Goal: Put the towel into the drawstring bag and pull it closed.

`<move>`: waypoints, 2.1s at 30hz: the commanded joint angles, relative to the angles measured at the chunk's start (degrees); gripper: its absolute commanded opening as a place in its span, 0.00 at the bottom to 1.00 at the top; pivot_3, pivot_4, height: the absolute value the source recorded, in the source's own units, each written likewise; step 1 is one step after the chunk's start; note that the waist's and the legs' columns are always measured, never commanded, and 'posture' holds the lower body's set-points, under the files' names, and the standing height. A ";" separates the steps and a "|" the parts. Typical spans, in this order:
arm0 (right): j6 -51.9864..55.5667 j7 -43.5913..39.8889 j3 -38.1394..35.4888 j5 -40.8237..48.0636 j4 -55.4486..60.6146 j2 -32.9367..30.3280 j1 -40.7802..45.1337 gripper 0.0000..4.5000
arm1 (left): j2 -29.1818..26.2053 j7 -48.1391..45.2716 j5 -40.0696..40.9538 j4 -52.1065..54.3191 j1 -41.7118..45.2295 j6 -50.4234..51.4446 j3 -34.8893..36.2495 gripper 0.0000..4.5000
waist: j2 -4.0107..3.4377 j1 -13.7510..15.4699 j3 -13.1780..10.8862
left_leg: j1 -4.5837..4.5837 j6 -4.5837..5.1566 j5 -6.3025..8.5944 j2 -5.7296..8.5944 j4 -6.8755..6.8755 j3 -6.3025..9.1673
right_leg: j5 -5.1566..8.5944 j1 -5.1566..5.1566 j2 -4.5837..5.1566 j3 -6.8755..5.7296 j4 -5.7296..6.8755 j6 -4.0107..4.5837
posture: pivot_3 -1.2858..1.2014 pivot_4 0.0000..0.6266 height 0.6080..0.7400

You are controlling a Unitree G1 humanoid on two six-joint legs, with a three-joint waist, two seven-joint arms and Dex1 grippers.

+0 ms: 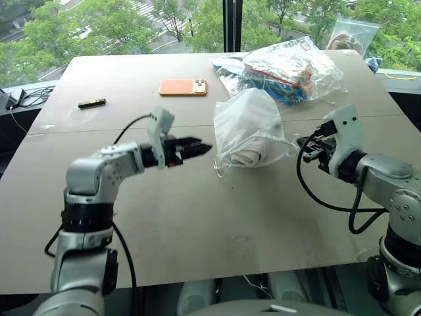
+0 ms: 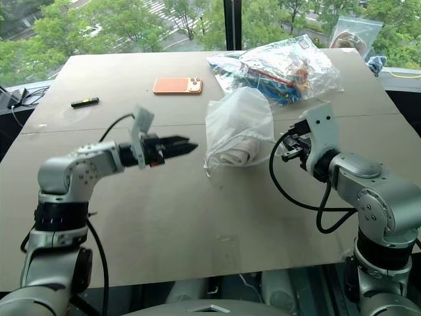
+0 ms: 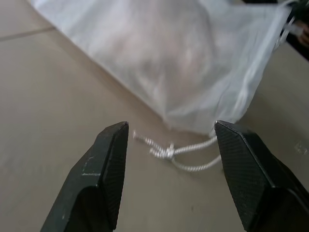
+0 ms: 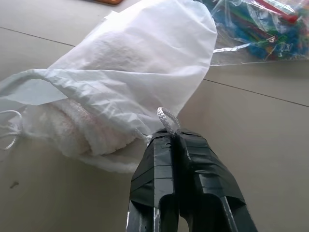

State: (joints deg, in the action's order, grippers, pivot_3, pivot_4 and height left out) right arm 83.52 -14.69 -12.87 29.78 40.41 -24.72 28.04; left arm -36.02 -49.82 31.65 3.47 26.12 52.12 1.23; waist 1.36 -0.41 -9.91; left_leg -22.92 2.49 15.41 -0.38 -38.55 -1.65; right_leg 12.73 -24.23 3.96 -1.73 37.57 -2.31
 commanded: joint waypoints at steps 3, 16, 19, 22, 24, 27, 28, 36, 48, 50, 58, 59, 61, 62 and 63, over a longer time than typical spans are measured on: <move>-0.80 -0.61 -0.75 0.71 0.95 -0.43 0.68 0.00 | -0.40 0.29 -6.89 3.12 -2.68 -11.71 -4.18 0.66 | 0.00 0.51 0.00 | 0.02 0.14 0.08 0.05 -0.04 -0.01 | 0.00 0.02 0.04 0.01 0.02 0.01 | 0.52 0.24 1.00; -0.55 -0.55 -0.14 0.43 1.33 -1.44 -0.36 0.00 | 5.11 3.07 -16.55 -0.59 -1.48 -23.99 -10.11 0.66 | 0.00 0.26 0.00 | 0.02 0.17 0.10 0.07 -0.05 -0.01 | -0.01 0.03 0.03 -0.13 0.02 0.00 | 0.52 0.24 1.00; -0.45 -0.46 -0.29 0.46 1.51 -1.36 -0.49 0.00 | 5.72 4.71 -21.03 -2.70 -0.87 -28.16 -12.43 0.66 | 0.00 0.21 0.00 | 0.02 0.18 0.10 0.07 -0.04 -0.01 | -0.01 0.03 0.02 -0.16 0.03 0.00 | 0.52 0.24 1.00; -0.45 -0.34 -0.42 0.45 1.66 -1.23 -0.60 0.00 | 6.98 5.99 -23.47 -4.35 -0.44 -30.62 -13.43 0.52 | 0.00 0.09 0.00 | 0.02 0.18 0.10 0.07 -0.04 -0.01 | -0.01 0.03 0.03 -0.15 0.01 0.00 | 0.52 0.24 1.00; -0.59 -0.18 -0.46 0.30 1.66 -1.20 -0.64 0.00 | 8.26 7.20 -24.87 -5.32 -0.54 -31.96 -14.01 0.36 | -0.01 0.00 0.00 | 0.01 0.19 0.11 0.07 -0.05 -0.01 | -0.01 0.03 0.03 -0.16 0.02 0.00 | 0.52 0.24 1.00; -0.87 0.25 -0.78 -0.05 1.68 -1.23 -0.28 0.00 | 10.88 10.95 -25.96 -7.23 -0.75 -32.56 -12.41 0.12 | 0.00 0.00 0.00 | 0.02 0.19 0.11 0.07 -0.05 -0.01 | -0.01 0.03 0.04 -0.16 0.03 -0.01 | 0.52 0.24 1.00; -1.25 0.62 -1.00 -0.43 1.57 -1.36 0.03 0.00 | 11.72 12.47 -25.80 -7.38 -0.69 -32.36 -11.18 0.00 | 0.00 0.00 0.00 | 0.02 0.19 0.10 0.06 -0.05 0.00 | -0.01 0.03 0.04 -0.16 0.03 -0.01 | 0.52 0.24 1.00; -14.93 3.12 -3.60 -6.83 -4.06 -6.16 6.88 0.00 | 13.34 21.06 -21.39 -5.74 6.64 -36.23 2.54 0.00 | 0.01 -0.19 -0.01 | 0.00 0.19 0.11 0.06 -0.08 0.01 | -0.01 0.01 0.04 -0.20 0.07 -0.01 | 0.52 0.24 1.00; -24.52 -8.64 -6.14 -1.18 -14.29 -18.01 24.13 0.00 | 6.03 16.03 -21.44 -22.19 35.27 -44.46 5.38 0.00 | 0.01 -0.16 -0.01 | -0.09 0.19 0.11 0.11 -0.01 0.06 | -0.02 0.07 0.04 -0.34 -0.28 -0.04 | 0.52 0.24 1.00; -23.30 -8.84 -6.97 0.82 -14.63 -17.94 25.72 0.00 | 6.49 16.25 -20.80 -23.42 37.16 -44.23 5.79 0.00 | 0.01 -0.33 -0.02 | -0.10 0.18 0.10 0.10 0.10 0.05 | -0.02 0.07 0.04 -0.35 -0.39 -0.04 | 0.52 0.24 1.00; -26.96 -8.39 -5.74 -6.63 -17.27 -27.51 17.43 0.00 | 4.02 20.31 -23.37 -32.02 38.15 -47.80 7.61 0.00 | 0.02 0.10 -0.02 | -0.91 -0.08 -0.05 0.08 -0.11 0.20 | -0.03 -0.54 0.08 -0.53 -0.40 -0.05 | 0.52 0.24 1.00; -28.36 -7.67 -5.07 -9.93 -18.09 -30.42 13.80 0.00 | 2.96 20.88 -23.71 -33.76 37.72 -48.20 8.13 0.00 | 0.02 0.25 -0.02 | -0.94 -0.08 -0.05 0.09 -0.11 0.19 | -0.03 -0.53 0.10 -0.57 -0.44 -0.05 | 0.52 0.24 1.00; -31.50 -6.64 -4.01 -16.64 -19.73 -36.32 5.39 0.00 | 0.43 21.47 -24.39 -36.94 36.90 -49.40 8.74 0.00 | 0.02 0.37 -0.02 | -0.97 -0.08 -0.05 0.09 -0.10 0.16 | -0.03 -0.53 0.10 -0.58 -0.54 -0.05 | 0.52 0.24 1.00; -32.25 -5.93 -4.36 -19.24 -20.57 -38.28 1.61 0.00 | -0.83 21.79 -24.60 -38.61 36.62 -49.79 9.08 0.00 | 0.02 0.61 -0.03 | -0.98 -0.08 -0.05 0.09 -0.09 0.13 | -0.03 -0.54 0.11 -0.57 -0.55 -0.06 | 0.52 0.24 1.00; -32.80 -5.50 -4.80 -20.59 -21.04 -39.27 -0.70 0.00 | -1.62 21.97 -24.65 -39.78 36.54 -50.09 9.21 0.00 | 0.02 0.69 -0.03 | -0.99 -0.08 -0.05 0.09 -0.09 0.12 | -0.03 -0.54 0.11 -0.59 -0.58 -0.07 | 0.52 0.24 1.00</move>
State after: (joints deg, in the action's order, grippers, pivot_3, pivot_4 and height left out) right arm 51.22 -23.14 -14.37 14.86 21.20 -61.50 27.53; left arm -34.48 -30.23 7.89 -35.22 62.19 3.13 6.94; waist 1.38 0.28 -9.94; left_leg -23.90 2.41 15.35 -0.29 -38.65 -1.56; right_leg 12.70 -24.77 4.06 -2.30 37.01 -2.39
